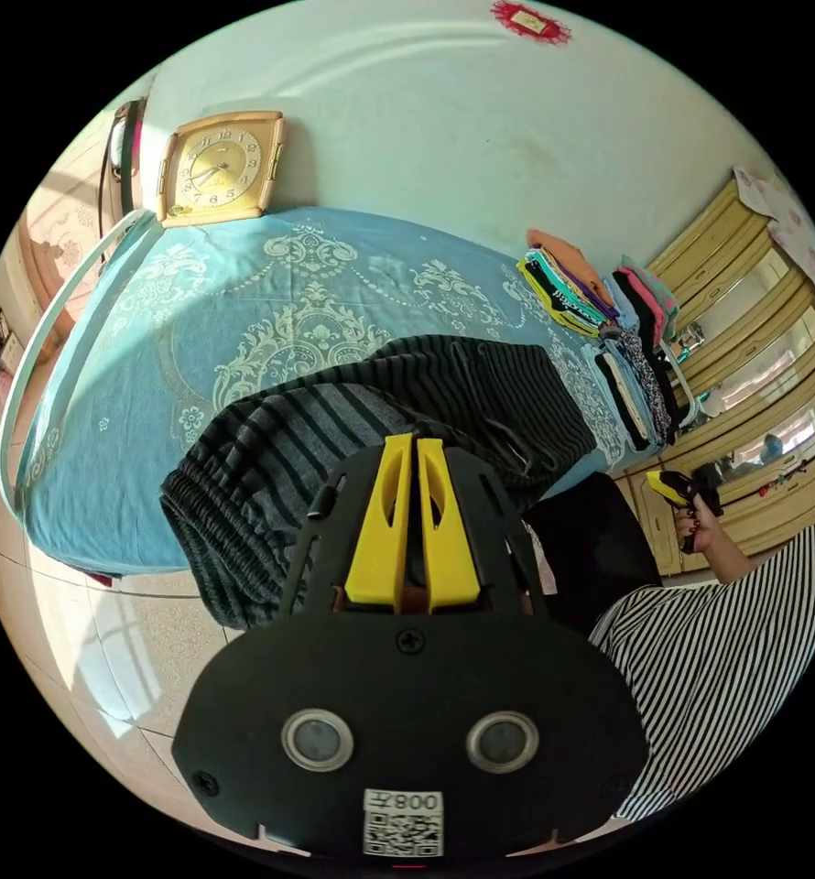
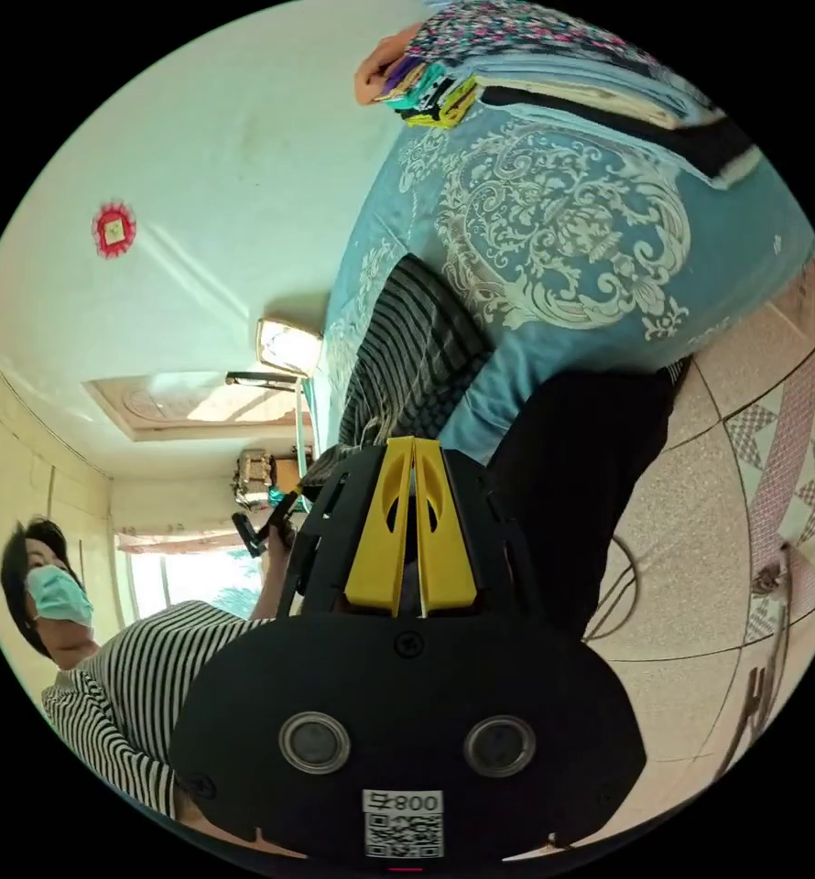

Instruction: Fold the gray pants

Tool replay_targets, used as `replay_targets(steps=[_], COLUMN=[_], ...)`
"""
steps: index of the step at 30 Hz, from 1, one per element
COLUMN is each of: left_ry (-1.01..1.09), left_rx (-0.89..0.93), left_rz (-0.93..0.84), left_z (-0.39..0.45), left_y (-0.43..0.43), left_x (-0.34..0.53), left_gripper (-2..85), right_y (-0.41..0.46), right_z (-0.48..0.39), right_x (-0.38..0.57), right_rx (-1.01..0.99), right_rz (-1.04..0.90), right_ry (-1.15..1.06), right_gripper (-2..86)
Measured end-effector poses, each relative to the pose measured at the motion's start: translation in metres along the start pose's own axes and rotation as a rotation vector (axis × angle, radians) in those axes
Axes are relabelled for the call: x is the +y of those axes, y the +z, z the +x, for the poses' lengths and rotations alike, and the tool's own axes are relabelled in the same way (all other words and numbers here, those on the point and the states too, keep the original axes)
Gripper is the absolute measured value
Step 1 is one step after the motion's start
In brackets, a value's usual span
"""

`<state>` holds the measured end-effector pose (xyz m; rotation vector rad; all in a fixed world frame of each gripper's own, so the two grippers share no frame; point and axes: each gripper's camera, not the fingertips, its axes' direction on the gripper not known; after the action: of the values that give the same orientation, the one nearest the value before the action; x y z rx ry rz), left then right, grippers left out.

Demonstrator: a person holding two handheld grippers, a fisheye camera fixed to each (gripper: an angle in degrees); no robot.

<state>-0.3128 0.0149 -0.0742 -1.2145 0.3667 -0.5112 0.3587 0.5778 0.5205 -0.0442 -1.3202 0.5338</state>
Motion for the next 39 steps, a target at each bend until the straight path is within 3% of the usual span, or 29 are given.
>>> replay_targets(steps=[8,14,25,33,39], left_ry=[-0.056,-0.090,-0.105,-0.109,-0.094], left_rx=[-0.004,0.018,0.030,0.028,0.026], left_rz=[-0.031,-0.026,-0.027,-0.029,0.059], left_z=[-0.033,-0.062,-0.108,-0.140,-0.167], left_y=[-0.010,-0.017,-0.027,-0.036,-0.061], left_x=[-0.012,-0.017,-0.027,-0.033,-0.040], left_gripper=[0.7,0.7,0.9,0.9,0.8], right_y=[0.173,0.254,0.285,0.285,0.213], right_z=[-0.134,-0.180,-0.185,-0.174,-0.178], right_x=[-0.048,-0.024,-0.026,-0.042,-0.082], right_rx=[0.352,0.617,0.701,0.780,0.567], right_rz=[-0.387,-0.490,-0.532,-0.541,-0.439], right_ry=[-0.609,-0.968,-1.047,-1.022,-0.889], right_gripper=[10.3,11.2,10.4,3.4,1.2])
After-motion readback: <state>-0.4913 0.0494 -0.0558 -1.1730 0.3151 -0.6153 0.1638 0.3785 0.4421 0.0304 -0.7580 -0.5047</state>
